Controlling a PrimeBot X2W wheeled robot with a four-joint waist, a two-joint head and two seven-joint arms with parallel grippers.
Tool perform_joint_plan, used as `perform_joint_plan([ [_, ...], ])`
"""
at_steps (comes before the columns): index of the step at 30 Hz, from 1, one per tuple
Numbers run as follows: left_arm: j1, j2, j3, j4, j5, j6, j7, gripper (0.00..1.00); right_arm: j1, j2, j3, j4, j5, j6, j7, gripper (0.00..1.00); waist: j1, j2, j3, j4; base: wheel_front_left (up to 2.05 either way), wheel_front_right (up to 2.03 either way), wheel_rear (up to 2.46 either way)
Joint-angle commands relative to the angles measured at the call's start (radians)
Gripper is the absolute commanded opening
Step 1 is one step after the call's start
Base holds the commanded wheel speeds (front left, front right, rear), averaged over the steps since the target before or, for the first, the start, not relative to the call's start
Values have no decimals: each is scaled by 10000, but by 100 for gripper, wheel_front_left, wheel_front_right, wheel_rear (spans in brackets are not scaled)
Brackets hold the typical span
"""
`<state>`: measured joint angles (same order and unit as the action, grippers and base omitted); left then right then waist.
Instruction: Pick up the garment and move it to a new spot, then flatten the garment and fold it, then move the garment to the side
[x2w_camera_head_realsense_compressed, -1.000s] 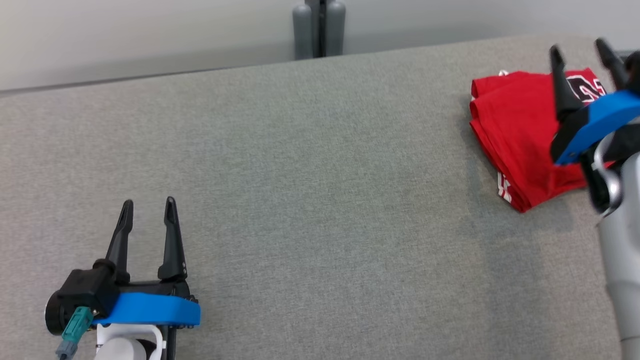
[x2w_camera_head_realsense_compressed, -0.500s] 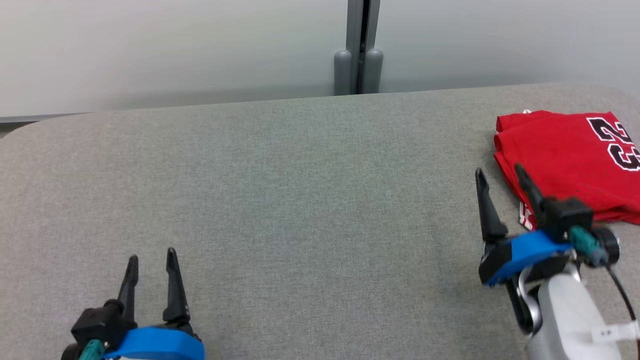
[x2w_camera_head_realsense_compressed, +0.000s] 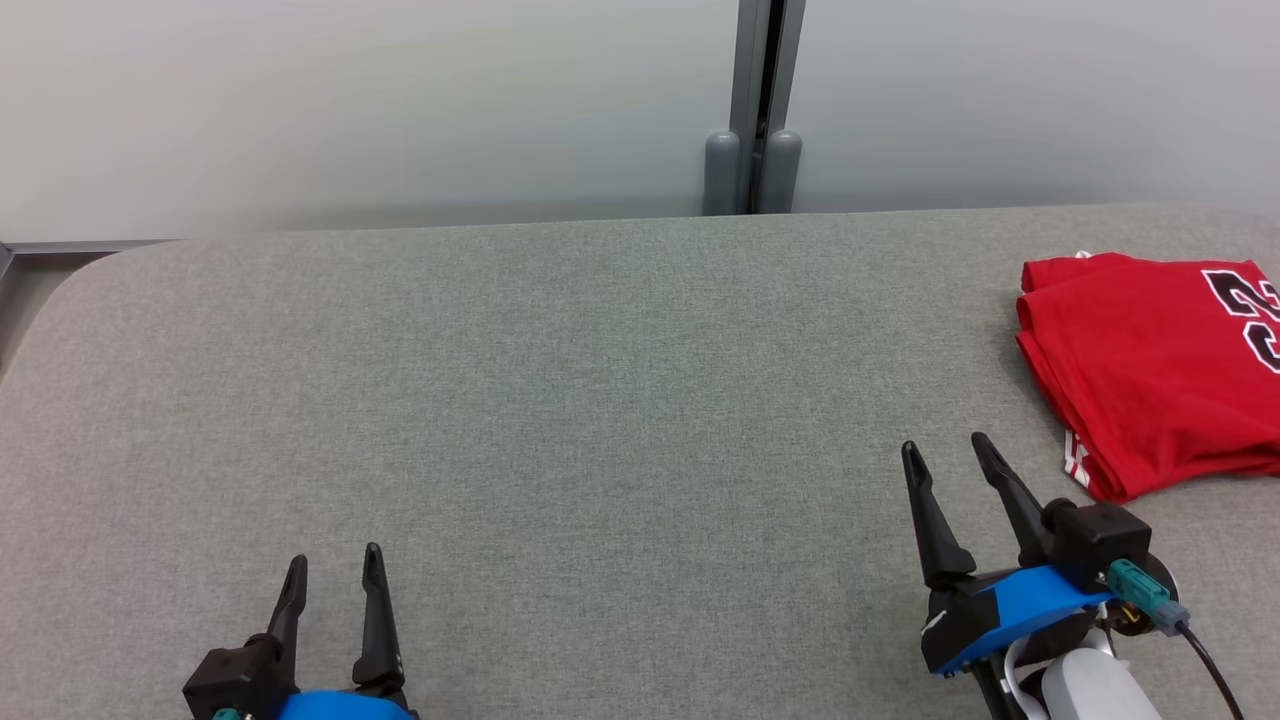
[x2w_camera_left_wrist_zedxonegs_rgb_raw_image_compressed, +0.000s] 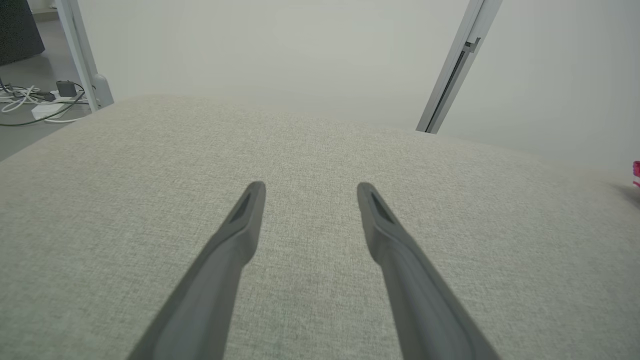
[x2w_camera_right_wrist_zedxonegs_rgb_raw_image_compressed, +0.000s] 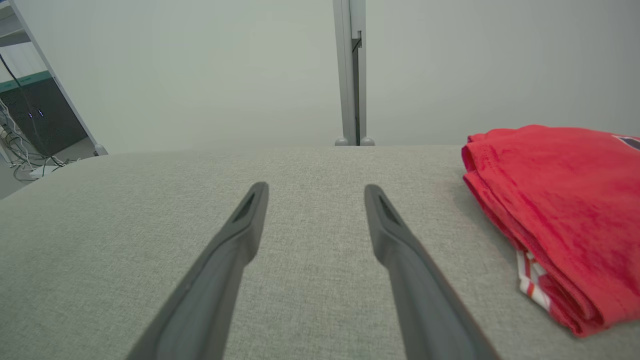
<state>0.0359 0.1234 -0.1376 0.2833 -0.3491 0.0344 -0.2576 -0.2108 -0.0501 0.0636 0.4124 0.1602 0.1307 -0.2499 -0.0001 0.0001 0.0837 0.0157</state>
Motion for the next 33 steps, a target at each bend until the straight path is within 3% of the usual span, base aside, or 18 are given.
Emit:
perform_joint_plan([
  [1, -133, 10, 19, 20, 45, -51, -49, 100, 194, -14, 15, 2, -23, 1, -72, 100, 1, -1, -7, 21, 0, 0, 0],
  [31, -286, -22, 55, 81, 74, -110, -83, 100, 154, -10, 342, 238, 202, 1, -157, 100, 1, -1, 20, 40, 0, 0, 0],
  [32, -174, -41, 40, 77, 57, -96, -37, 0, 106, 2, 338, 227, 152, 0, -111, 0, 1, -1, 18, 41, 0, 0, 0],
  [33, -162, -57, 25, 139, 49, -93, -27, 0, 124, 6, 332, 288, 152, 0, -104, 0, 1, -1, 16, 40, 0, 0, 0],
])
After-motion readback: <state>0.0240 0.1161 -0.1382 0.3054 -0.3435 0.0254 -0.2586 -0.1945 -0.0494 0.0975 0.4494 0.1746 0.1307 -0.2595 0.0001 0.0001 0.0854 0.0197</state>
